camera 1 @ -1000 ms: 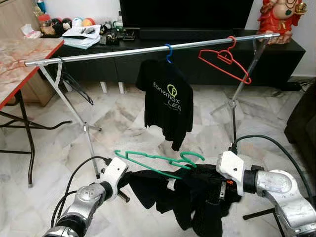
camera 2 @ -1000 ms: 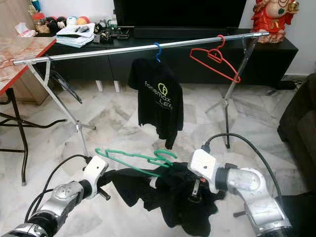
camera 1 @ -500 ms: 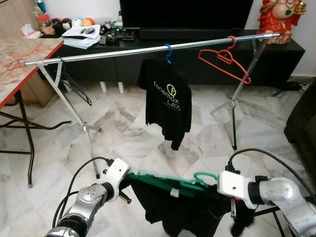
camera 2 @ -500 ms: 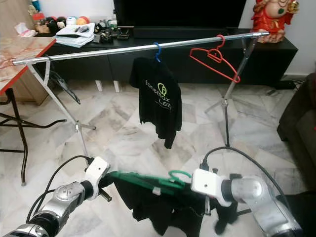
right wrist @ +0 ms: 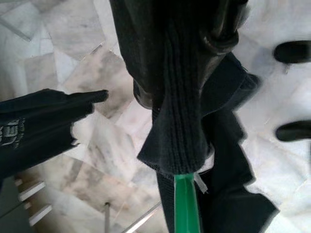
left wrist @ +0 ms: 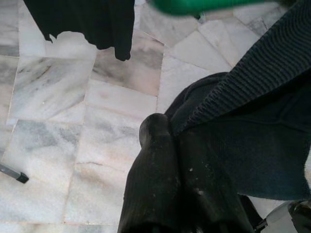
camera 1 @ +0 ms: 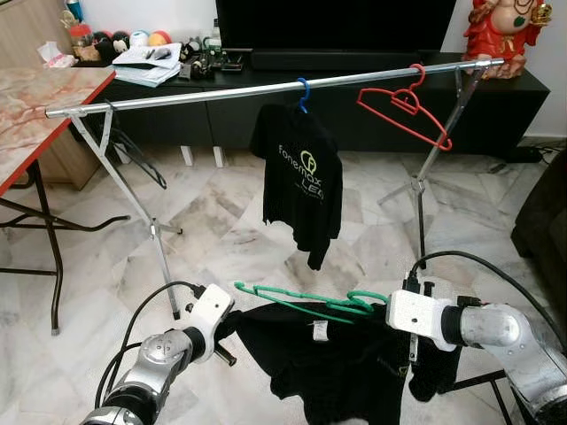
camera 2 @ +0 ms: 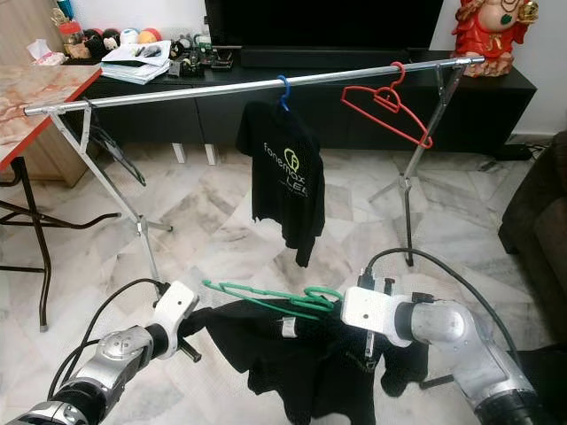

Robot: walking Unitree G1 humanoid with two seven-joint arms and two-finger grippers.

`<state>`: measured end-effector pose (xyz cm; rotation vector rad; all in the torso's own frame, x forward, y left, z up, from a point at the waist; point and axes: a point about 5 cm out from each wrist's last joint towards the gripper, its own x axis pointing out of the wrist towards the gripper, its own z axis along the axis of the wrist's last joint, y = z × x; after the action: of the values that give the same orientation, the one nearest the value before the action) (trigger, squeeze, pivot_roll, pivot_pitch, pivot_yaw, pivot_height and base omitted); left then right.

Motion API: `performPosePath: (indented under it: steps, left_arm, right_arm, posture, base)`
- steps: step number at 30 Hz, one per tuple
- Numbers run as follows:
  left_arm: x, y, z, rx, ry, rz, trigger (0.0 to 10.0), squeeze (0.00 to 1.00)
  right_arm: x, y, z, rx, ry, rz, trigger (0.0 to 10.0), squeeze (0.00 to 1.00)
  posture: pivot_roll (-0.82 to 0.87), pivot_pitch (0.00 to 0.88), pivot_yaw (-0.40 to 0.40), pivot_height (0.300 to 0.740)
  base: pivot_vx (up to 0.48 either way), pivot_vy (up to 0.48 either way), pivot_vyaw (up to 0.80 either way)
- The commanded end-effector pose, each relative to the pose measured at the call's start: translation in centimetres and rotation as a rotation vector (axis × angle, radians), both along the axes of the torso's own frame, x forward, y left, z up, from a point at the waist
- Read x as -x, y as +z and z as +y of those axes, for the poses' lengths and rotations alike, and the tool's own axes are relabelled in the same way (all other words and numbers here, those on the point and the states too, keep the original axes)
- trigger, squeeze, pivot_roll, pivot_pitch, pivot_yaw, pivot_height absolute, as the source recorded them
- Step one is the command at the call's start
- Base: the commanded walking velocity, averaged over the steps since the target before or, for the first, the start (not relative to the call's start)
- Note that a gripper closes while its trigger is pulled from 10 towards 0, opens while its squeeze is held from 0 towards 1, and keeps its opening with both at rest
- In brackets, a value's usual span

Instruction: Hang hanger

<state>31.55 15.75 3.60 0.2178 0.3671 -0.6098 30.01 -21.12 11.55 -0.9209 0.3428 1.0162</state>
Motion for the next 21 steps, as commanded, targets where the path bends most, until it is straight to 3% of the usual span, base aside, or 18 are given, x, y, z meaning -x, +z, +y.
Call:
performPosePath:
  steps: [1,2,4,7,11,15,21]
  left_arm:
    - [0.4,-0.4,1.2,-0.02,0.021,0.021,0.0,0.0]
    - [0.4,-0.4,1.1,-0.02,0.011,0.02,0.0,0.0]
    - [0.4,-0.3,1.1,-0.024,0.003,0.02,0.0,0.0]
    - [0.3,-0.3,1.1,-0.025,0.002,0.019,0.0,0.0]
    - [0.3,-0.3,1.2,-0.029,-0.008,0.021,0.0,0.0]
    - [0.4,-0.3,1.2,-0.036,-0.027,0.029,0.0,0.0]
    - [0.6,-0.4,1.2,-0.04,-0.04,0.032,0.0,0.0]
  right_arm:
    - [0.6,0.5,-0.4,-0.11,-0.006,0.07,0.0,0.0]
    - [0.9,0.7,0.1,-0.212,0.009,0.115,0.0,0.0]
    - [1.2,1.0,0.5,-0.303,0.037,0.166,0.0,0.0]
    - [1.5,0.8,0.4,-0.302,0.058,0.215,0.0,0.0]
    - [2.0,-0.3,-0.5,-0.239,0.079,0.309,0.0,0.0]
    - [2.5,-1.6,-1.7,-0.012,0.105,0.351,0.0,0.0]
    - [2.1,-1.9,-2.0,0.057,0.129,0.355,0.0,0.0]
  posture:
    - [-0.02,0.134,0.051,0.74]
    - [-0.02,0.134,0.051,0.74]
    - [-0.01,0.134,0.052,0.74]
    - [-0.01,0.134,0.053,0.74]
    - [-0.01,0.135,0.054,0.74]
    - [-0.01,0.136,0.056,0.74]
    - [-0.01,0.137,0.058,0.74]
  base:
    - [0.0,0.0,0.0]
    - [0.0,0.0,0.0]
    - [0.0,0.0,0.0]
    - [0.0,0.0,0.0]
    - [0.0,0.0,0.0]
    - [0.0,0.0,0.0]
    - [0.0,0.0,0.0]
